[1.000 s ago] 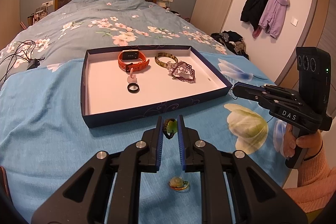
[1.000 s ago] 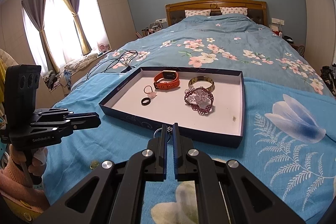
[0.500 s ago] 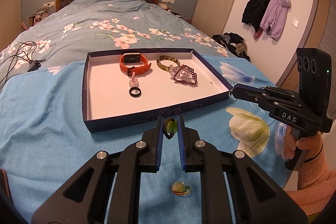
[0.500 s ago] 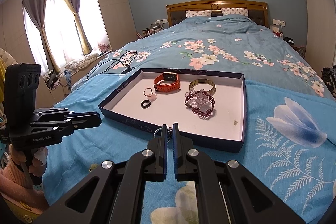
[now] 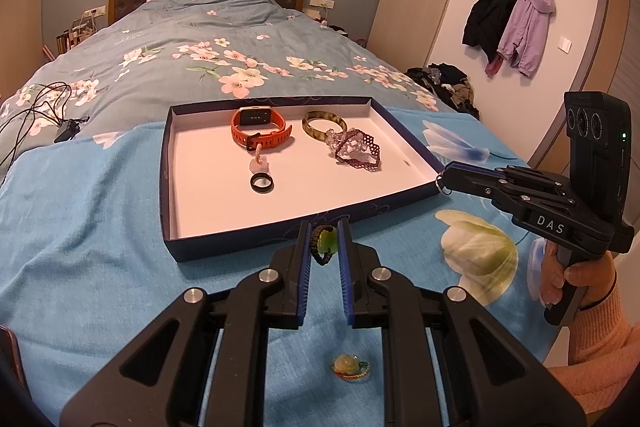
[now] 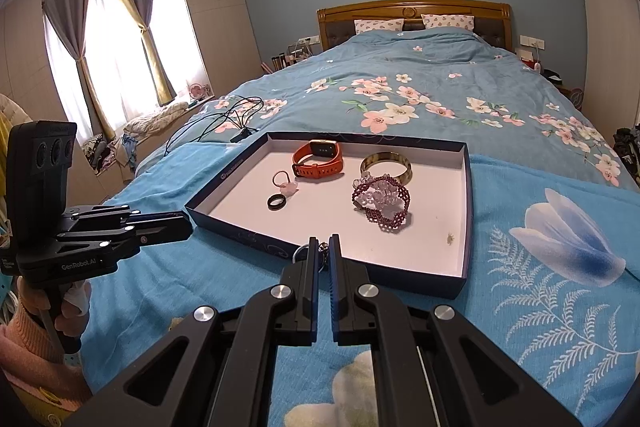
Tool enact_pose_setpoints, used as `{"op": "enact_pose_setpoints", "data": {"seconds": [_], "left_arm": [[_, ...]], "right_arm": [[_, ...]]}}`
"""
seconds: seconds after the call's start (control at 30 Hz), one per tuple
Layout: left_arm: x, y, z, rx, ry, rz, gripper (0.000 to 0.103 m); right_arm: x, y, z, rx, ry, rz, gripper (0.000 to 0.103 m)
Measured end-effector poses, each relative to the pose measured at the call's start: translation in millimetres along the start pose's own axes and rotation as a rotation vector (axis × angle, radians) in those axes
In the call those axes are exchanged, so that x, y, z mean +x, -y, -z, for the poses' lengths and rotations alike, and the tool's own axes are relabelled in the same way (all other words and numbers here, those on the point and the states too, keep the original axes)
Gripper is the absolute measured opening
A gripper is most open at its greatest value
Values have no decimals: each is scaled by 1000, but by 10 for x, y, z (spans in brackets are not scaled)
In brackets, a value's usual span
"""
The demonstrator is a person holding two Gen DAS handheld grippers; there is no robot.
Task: Organize jewelry
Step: 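Carry the silver ring and green-bead hair tie over the tray with both tools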
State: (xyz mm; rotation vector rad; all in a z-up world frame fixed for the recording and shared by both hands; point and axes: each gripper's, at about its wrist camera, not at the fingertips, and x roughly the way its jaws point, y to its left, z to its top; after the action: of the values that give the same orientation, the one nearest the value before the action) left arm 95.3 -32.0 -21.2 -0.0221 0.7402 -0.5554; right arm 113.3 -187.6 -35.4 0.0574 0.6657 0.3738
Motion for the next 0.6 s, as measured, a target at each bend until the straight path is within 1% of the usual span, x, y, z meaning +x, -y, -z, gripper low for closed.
{"op": "enact_pose_setpoints", "data": {"seconds": [0.6], "left_arm": [[24,-44,-37,1,3,-4,13]], "right_arm": [[51,14,-48,-1,-1,2,3]]}}
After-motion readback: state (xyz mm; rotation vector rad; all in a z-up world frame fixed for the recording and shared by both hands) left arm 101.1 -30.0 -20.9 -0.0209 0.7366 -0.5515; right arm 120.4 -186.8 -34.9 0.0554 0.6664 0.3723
